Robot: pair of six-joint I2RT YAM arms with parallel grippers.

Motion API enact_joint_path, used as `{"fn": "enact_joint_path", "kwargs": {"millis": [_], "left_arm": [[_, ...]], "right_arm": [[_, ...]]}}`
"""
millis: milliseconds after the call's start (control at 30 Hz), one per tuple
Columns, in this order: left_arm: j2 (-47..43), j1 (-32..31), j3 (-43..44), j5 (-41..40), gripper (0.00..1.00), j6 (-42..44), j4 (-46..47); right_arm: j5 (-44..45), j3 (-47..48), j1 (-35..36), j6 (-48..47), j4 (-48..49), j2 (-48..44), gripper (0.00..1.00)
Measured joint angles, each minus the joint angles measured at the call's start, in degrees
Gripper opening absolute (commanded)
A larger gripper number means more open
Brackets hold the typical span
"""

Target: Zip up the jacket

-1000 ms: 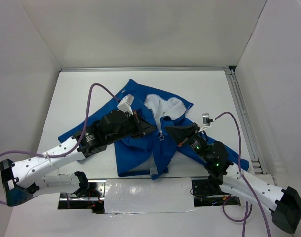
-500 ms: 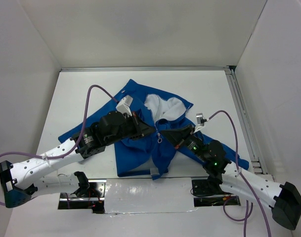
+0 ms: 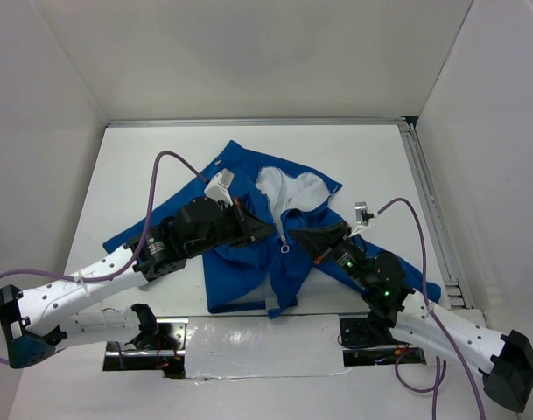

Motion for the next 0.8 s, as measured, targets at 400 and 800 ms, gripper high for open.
{"fn": "enact_joint_path", "kwargs": {"millis": [400, 800], "left_arm": [[0.0, 0.0, 0.0, -0.1, 0.0, 0.1, -0.6], [0.0, 0.0, 0.0, -0.3, 0.0, 0.0, -0.6]], "right_arm": [[1.3, 0.0, 0.0, -0.4, -1.1, 1.6, 0.0], [1.5, 0.0, 0.0, -0.4, -1.2, 2.1, 0.0]]}}
